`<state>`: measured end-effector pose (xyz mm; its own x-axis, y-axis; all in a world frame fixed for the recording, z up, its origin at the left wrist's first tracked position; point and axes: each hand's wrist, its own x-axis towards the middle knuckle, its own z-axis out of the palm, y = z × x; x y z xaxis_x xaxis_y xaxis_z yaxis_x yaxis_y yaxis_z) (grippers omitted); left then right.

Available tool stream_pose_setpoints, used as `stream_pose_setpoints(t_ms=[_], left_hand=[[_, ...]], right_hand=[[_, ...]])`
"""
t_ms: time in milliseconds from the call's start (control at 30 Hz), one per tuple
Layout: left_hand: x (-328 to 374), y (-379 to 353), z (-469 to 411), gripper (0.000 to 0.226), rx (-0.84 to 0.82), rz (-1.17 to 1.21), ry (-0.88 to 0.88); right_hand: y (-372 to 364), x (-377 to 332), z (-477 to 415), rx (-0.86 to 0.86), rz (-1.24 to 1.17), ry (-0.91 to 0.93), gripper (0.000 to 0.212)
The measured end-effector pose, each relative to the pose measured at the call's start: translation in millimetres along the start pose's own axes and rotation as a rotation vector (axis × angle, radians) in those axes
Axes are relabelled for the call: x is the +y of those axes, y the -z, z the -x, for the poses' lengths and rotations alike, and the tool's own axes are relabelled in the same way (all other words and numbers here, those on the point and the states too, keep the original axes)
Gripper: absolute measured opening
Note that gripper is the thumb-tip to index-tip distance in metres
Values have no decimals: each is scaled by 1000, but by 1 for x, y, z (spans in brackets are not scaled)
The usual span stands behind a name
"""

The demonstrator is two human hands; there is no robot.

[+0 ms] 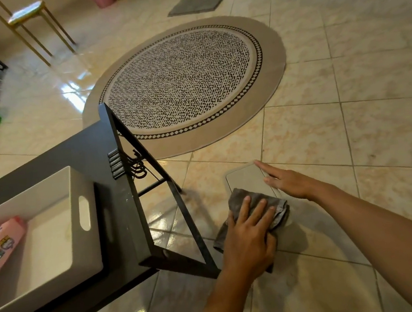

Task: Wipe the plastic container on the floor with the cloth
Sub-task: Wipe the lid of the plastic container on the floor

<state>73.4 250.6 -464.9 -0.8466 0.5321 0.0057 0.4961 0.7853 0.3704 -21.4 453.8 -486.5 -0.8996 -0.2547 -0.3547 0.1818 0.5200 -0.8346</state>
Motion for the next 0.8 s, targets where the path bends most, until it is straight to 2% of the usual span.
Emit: stream_pose_setpoints(t_ms=[233, 333, 400, 667, 800], left_hand=[[-3, -4, -3, 53, 23, -76, -15], [0, -5, -15, 57, 57, -68, 181], [2, -7, -15, 60, 49, -63, 250], [13, -10, -16, 67, 1, -61, 286], [14, -6, -34, 62, -28, -66, 253]], right_hand=[[-2, -3, -5, -52, -75, 20, 54], [-4, -5, -3, -52, -101, 16, 55], [-5, -3, 0, -32, -105, 10, 55], [-31, 11, 27, 101, -220, -27, 49], [-32, 6, 30, 110, -208, -42, 49]])
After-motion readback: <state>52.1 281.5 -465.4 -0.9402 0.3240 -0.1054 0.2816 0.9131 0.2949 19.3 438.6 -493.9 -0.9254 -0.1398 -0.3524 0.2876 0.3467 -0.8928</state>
